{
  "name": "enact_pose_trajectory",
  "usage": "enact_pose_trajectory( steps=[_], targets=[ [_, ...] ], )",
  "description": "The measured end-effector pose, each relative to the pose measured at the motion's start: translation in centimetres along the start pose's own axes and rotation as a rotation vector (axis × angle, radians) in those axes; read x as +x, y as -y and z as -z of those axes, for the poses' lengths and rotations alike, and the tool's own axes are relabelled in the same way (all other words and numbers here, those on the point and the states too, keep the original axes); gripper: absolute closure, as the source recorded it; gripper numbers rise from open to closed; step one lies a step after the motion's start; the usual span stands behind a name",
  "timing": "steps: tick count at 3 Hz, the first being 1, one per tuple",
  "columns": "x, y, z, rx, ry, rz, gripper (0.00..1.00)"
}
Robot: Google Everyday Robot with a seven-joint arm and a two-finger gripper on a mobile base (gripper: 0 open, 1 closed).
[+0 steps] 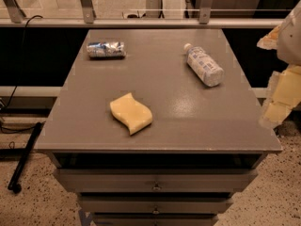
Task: Place blue plastic bottle upright
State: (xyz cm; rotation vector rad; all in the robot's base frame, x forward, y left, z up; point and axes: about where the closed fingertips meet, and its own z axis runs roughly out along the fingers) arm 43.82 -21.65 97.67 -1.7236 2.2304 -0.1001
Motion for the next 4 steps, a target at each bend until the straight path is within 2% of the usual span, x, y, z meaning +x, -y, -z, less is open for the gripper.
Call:
enact_pose_trajectory(
  steps=[2, 3, 4],
  targets=[
    [-0.7, 0.6, -0.3, 0.008, 0.02, 0.007, 0.0],
    [-5.3, 6.7, -4.2, 0.052, 0.078, -0.05, 0.0],
    [-7.9, 11.3, -7.1, 0.082, 0.107, -0.159, 0.0]
  ],
)
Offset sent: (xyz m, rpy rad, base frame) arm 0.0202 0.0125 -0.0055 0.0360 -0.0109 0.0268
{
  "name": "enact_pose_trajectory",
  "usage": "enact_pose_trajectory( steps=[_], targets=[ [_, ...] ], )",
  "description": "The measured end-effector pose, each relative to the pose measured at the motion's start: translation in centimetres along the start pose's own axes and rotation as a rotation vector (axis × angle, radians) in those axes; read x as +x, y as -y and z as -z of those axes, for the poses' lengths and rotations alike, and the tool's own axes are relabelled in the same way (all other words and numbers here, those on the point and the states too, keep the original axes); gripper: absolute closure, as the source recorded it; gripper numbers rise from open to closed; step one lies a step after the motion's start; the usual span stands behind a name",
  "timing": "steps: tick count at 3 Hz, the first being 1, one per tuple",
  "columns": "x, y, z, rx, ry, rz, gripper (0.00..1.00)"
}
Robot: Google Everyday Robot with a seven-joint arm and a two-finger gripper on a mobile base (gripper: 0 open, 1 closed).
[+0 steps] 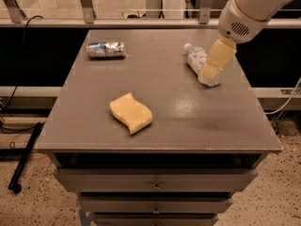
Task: Place blue plastic bottle upright
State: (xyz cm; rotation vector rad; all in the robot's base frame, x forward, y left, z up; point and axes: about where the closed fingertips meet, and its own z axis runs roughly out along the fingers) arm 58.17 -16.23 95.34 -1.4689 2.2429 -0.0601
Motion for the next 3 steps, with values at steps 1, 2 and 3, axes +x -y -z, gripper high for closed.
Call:
enact_pose_trajectory(
  steps=[1, 2, 3],
  targets=[
    [-1.4, 4.4, -3.5, 0.034, 0.011, -0.149, 0.0],
    [-2.4, 7.8, -6.7, 0.051, 0.02, -0.294, 0.0],
    [-2.8, 9.9, -9.9, 0.062, -0.009, -0.406, 0.0]
  ],
)
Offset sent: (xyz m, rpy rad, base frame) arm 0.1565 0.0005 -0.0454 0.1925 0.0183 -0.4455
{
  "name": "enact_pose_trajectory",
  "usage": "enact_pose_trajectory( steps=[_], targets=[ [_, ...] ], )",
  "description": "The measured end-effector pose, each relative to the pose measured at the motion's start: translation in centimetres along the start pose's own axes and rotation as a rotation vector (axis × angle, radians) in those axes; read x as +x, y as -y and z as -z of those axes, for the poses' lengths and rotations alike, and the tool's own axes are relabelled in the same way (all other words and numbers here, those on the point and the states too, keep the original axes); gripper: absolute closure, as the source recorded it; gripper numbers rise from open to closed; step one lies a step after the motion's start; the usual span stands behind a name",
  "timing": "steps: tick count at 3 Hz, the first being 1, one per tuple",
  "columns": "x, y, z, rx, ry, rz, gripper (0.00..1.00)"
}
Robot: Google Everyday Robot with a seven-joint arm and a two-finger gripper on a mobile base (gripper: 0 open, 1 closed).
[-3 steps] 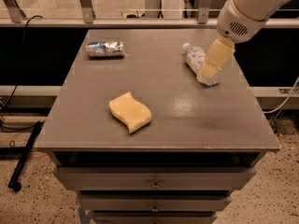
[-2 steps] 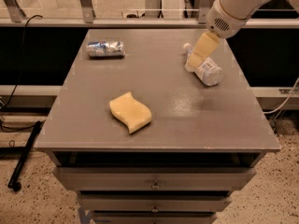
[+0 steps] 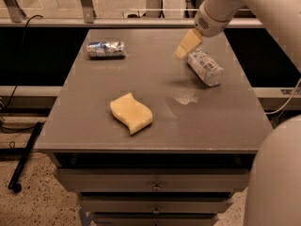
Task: Place blue plastic bottle upright
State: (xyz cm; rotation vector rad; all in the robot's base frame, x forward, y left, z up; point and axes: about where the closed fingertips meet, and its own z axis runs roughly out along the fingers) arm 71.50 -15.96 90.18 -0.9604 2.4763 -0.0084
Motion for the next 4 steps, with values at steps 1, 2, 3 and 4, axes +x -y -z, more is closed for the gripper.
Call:
enact_pose_trajectory(
  steps=[1, 2, 3, 4],
  targets=[
    [-0.1, 1.0, -3.0, 0.034, -0.067, -0.094, 0.0],
    [0.6, 1.5, -5.0, 0.059, -0.132, -0.166, 0.0],
    [1.0, 1.5, -6.3, 0.076, -0.181, -0.211, 0.18],
    [0.7, 1.2, -6.8, 0.079, -0.187, -0.222, 0.41]
  ],
)
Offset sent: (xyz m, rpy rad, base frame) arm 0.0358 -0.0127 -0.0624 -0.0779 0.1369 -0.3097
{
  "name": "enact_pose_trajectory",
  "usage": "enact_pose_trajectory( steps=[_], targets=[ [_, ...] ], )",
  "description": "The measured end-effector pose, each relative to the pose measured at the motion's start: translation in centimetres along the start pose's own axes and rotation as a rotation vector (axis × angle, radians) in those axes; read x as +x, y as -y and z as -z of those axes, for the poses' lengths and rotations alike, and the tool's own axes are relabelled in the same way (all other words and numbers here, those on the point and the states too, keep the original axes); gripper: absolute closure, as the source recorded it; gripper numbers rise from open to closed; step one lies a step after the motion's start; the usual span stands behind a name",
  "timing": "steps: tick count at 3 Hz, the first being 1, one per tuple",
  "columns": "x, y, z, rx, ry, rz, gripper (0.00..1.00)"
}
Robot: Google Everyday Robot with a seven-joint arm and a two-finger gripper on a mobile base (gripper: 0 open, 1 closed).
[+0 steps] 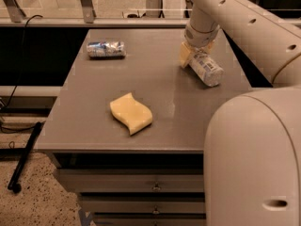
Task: Place blue plastic bottle upright
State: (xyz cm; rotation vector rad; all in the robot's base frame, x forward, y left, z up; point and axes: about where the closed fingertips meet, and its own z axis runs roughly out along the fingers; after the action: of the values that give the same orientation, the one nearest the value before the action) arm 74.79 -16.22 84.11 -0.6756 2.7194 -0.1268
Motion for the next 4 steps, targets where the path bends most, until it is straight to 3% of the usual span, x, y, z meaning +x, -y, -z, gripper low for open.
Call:
enact_pose_trajectory(
  steps=[1, 2, 3, 4],
  targets=[
    [-0.6, -0.8, 0.2, -0.007, 0.014, 0.004, 0.64],
    [-1.8, -1.8, 1.6, -0.028, 0.068, 0.032, 0.88],
    [-3.0, -3.1, 3.4, -0.073, 0.153, 0.078, 1.0],
    [-3.9, -4.5, 5.5, -0.137, 0.257, 0.15, 1.0]
  ],
)
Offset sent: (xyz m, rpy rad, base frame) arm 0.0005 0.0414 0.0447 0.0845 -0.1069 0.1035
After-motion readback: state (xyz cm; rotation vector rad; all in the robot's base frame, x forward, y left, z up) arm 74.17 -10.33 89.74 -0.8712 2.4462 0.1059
